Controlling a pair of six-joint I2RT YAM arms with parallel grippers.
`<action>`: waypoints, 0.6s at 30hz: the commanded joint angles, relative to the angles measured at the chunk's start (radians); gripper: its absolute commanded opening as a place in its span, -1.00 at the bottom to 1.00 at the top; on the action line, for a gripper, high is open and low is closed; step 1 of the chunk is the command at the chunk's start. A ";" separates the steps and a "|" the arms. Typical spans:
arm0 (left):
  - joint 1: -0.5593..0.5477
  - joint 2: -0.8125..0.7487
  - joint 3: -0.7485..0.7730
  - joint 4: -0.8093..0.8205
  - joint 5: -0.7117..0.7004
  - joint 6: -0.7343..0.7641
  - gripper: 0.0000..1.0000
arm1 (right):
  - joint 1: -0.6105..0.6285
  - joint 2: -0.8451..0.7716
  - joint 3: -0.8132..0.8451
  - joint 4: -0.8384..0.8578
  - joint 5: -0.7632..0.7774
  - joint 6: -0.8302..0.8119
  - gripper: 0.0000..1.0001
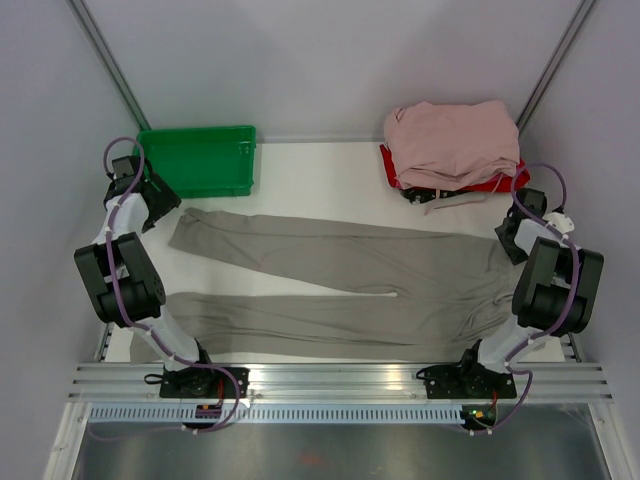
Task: Fold and stack the trousers
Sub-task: Flatten the trousers out
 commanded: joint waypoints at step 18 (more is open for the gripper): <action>-0.001 0.060 0.024 0.118 0.200 0.014 0.69 | 0.026 0.252 0.221 0.128 0.000 -0.121 -0.86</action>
